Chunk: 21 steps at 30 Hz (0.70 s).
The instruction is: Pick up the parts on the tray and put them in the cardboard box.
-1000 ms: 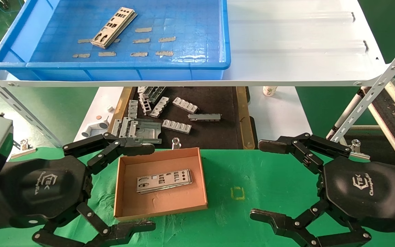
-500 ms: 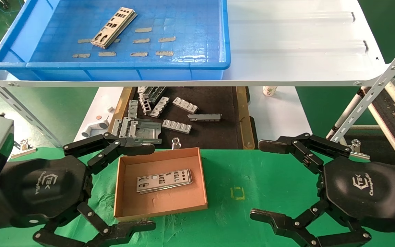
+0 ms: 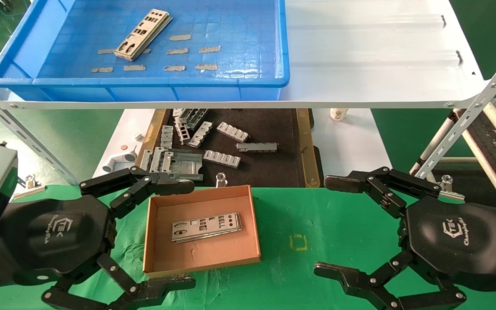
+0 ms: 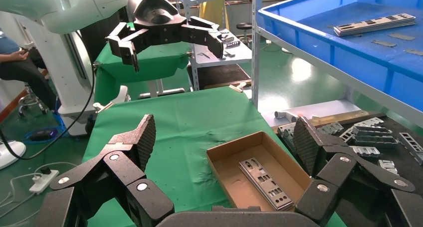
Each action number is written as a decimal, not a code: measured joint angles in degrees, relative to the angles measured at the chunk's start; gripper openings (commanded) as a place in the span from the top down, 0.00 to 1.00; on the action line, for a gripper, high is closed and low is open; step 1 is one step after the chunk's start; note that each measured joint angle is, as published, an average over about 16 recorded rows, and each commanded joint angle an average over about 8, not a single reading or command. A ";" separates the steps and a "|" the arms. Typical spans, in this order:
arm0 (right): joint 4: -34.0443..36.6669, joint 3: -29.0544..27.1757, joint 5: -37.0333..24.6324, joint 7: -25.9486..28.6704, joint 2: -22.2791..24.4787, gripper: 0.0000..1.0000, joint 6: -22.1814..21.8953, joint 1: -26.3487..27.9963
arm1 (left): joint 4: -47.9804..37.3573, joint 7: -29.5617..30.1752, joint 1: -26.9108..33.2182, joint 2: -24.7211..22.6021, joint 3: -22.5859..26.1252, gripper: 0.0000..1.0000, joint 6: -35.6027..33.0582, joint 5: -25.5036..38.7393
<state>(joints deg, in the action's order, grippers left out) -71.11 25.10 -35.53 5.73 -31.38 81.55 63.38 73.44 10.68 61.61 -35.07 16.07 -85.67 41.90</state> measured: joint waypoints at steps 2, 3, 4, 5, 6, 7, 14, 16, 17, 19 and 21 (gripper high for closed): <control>0.00 0.00 0.00 0.00 0.00 0.00 0.00 0.00 | -0.01 0.00 0.00 0.00 0.00 0.00 0.00 0.00; 0.00 0.00 0.00 0.00 0.00 0.00 0.00 0.00 | -0.01 0.00 0.00 0.00 0.00 0.00 0.00 0.00; 0.00 0.00 0.00 0.00 0.00 0.00 0.00 0.00 | -0.01 0.00 0.01 0.00 0.00 0.00 0.00 0.00; 0.00 0.00 0.00 0.00 0.00 0.00 0.00 0.00 | -0.01 0.00 0.01 0.00 0.00 0.00 0.00 0.00; 0.00 0.00 0.00 0.00 0.00 0.00 0.00 0.00 | -0.01 0.00 0.01 0.00 0.00 0.00 0.00 0.00; 0.00 0.00 0.00 0.00 0.00 0.00 0.00 0.00 | -0.02 0.00 0.01 0.00 0.00 0.00 0.00 0.00; 0.00 0.00 0.00 0.00 0.00 0.00 0.00 0.00 | -0.02 0.00 0.01 0.00 0.01 0.00 0.00 0.00; 0.00 0.00 0.00 0.00 0.00 0.00 0.00 0.00 | -0.02 0.00 0.01 0.00 0.01 0.00 0.00 0.00; 0.00 0.00 0.00 0.00 0.00 0.00 0.00 0.00 | -0.02 0.00 0.01 0.00 0.01 0.00 0.00 0.00; 0.00 0.00 0.00 0.00 0.00 0.00 0.00 0.00 | -0.02 0.00 0.01 0.00 0.01 0.00 0.00 0.00; 0.00 0.00 0.00 0.00 0.00 0.00 0.00 0.00 | -0.02 0.00 0.01 0.00 0.01 0.00 0.00 0.00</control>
<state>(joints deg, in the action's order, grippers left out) -71.11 25.10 -35.53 5.73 -31.38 81.55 63.38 73.42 10.67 61.62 -35.07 16.08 -85.67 41.90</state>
